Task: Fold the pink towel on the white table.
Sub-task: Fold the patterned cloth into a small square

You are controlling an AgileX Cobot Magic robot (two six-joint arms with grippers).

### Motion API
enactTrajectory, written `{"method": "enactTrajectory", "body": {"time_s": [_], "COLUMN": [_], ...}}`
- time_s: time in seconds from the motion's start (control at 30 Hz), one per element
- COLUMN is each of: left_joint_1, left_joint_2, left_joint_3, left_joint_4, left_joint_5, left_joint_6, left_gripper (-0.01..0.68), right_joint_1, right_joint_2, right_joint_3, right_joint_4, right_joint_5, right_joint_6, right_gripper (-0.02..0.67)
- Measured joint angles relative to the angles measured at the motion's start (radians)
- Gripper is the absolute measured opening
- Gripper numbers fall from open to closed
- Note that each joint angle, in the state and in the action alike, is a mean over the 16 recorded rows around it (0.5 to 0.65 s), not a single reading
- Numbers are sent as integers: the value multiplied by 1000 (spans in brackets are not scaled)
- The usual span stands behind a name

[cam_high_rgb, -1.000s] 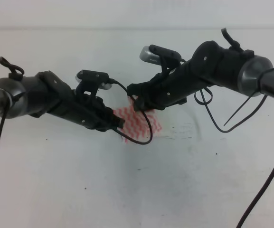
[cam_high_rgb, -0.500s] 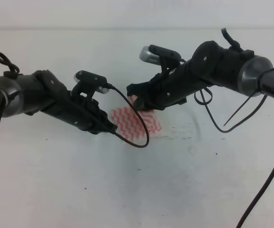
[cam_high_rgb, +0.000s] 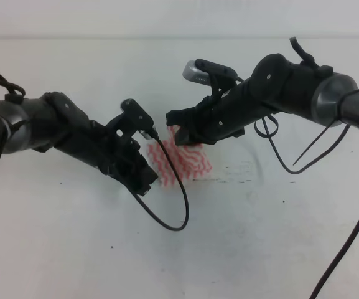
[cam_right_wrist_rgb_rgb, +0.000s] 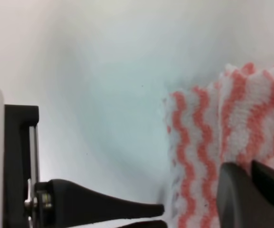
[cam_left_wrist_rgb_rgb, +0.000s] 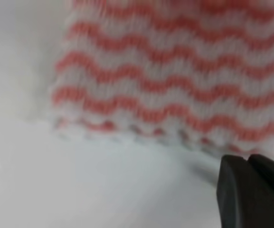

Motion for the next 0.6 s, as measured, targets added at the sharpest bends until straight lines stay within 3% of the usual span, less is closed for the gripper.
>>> {"method": "enactTrajectory", "body": {"time_s": [0.6], "left_joint_1": [0], "left_joint_2": [7], "left_joint_3": [0], "left_joint_4": [-246], "left_joint_5": [44], "left_joint_6": [259], "left_gripper": [0], "right_joint_1": [0], "right_joint_2": [0], "right_joint_3": [0], "right_joint_4": [0], "right_joint_5": [-1], "right_joint_6": [0], "right_gripper": [-16]}}
